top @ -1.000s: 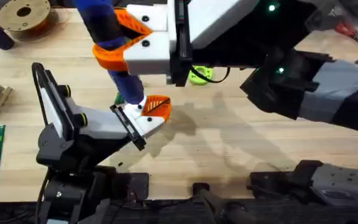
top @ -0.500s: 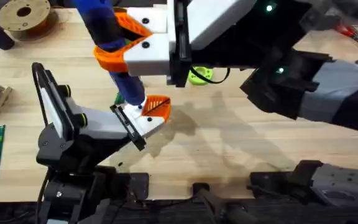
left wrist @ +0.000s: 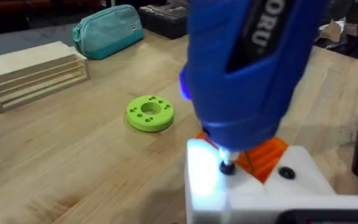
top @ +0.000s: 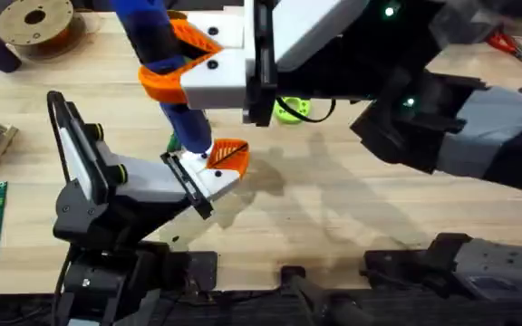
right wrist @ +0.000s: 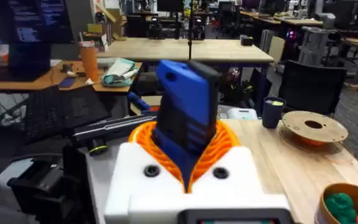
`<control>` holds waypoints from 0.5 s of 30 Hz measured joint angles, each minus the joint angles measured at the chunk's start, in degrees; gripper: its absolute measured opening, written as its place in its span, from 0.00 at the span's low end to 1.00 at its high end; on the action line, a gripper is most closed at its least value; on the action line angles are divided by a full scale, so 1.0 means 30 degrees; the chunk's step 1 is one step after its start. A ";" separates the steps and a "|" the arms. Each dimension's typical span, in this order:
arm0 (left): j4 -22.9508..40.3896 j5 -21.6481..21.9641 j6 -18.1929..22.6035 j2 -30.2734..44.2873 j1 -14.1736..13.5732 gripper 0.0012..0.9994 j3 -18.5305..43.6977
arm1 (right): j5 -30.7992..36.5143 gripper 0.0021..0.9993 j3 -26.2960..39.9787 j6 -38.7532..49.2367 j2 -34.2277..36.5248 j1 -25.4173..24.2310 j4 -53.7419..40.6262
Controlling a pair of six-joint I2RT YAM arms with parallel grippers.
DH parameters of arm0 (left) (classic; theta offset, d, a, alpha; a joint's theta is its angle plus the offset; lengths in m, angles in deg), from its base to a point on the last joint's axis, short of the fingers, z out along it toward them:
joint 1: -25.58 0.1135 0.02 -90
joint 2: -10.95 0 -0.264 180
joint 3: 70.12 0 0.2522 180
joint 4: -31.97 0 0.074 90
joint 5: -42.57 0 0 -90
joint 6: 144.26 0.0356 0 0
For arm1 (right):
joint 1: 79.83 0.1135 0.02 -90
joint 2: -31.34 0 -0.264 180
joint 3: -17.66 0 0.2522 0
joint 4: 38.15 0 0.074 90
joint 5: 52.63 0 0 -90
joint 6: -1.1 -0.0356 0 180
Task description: Pick up the gripper from the table and insert it into the empty holder that is missing its gripper. Then pick up a screw, insert it into the mounting hole, and use the screwdriver to tighten it. Finally, clean up the table by picking up the vegetable and placing it into the bucket.
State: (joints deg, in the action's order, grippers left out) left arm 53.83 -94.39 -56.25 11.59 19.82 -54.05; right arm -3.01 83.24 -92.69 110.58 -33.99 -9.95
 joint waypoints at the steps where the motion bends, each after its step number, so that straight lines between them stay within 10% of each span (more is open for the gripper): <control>1: 0.0000 0.0007 -0.0037 -0.0005 0.0000 0.00 0.0000 | 0.0025 0.03 0.0000 0.0000 0.0000 -0.0005 0.0000; 15: 0.0007 0.0007 -0.0081 0.0000 0.0000 0.00 0.0000 | 0.0098 0.03 0.0000 0.0000 0.0000 -0.0007 -0.0073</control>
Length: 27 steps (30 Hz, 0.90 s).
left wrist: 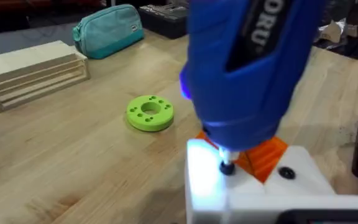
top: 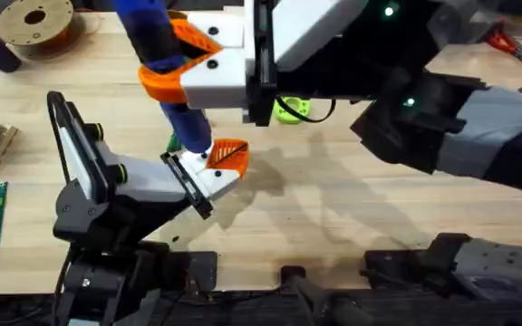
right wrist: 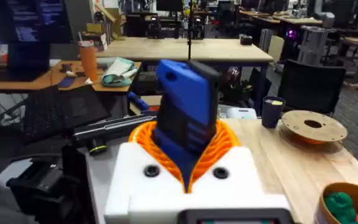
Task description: Pick up the gripper from the table and insert it into the empty holder that is missing its gripper. Then pick up a screw, insert it into the mounting hole, and use the screwdriver to tighten it. Finally, clean up the table by picking up the vegetable and placing it into the bucket.
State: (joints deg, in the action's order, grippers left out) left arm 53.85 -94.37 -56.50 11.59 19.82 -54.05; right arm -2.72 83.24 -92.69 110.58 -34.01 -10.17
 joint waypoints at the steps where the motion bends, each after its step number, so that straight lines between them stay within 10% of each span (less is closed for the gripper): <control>1: 0.0000 0.0000 -0.0022 -0.0007 0.0000 0.00 0.0000 | -0.0002 0.03 0.0000 0.0000 0.0000 0.0000 0.0000; 27: 0.0000 0.0000 -0.0138 0.0015 0.0000 0.00 0.0000 | 0.0059 0.03 0.0146 0.0138 0.0000 -0.0051 -0.0435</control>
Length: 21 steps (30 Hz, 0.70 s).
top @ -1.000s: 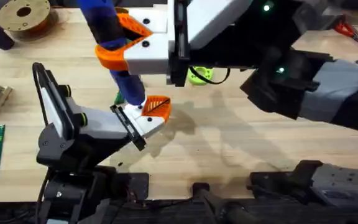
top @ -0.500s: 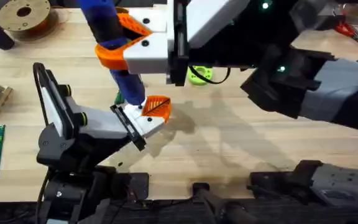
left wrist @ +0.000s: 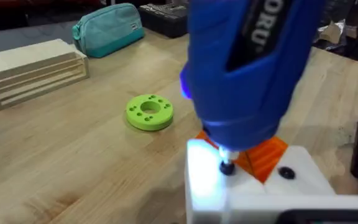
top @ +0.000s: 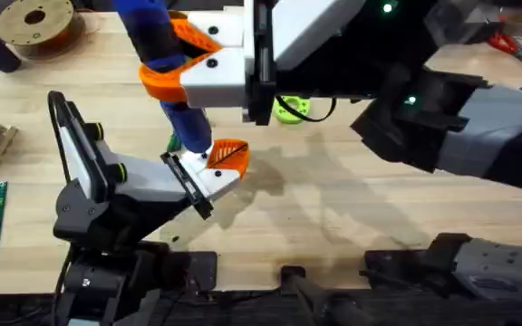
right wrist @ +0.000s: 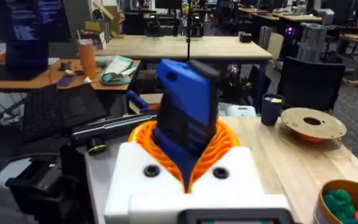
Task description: Pick up the gripper from the table and insert it into the empty holder that is missing its gripper. Then pick up a screw, insert it into the mounting hole, and use the screwdriver to tighten it. Finally, clean up the table by picking up the vegetable and placing it into the bucket.
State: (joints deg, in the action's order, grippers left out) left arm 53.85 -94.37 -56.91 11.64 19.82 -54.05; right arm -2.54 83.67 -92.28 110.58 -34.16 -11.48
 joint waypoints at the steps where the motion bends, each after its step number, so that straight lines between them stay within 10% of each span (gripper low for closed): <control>1: 0.0000 0.0000 0.0014 0.0000 0.0000 0.00 0.0000 | -0.0017 0.03 0.0000 0.0000 0.0000 0.0000 0.0062; 21: -0.0015 -0.0007 0.0175 -0.0007 0.0000 0.00 0.0000 | -0.0139 0.03 -0.0044 0.0167 0.0000 -0.0129 0.2404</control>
State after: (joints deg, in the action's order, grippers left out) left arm 53.80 -94.39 -56.39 11.61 19.82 -54.05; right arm -2.96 83.54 -91.78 110.58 -34.55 -4.27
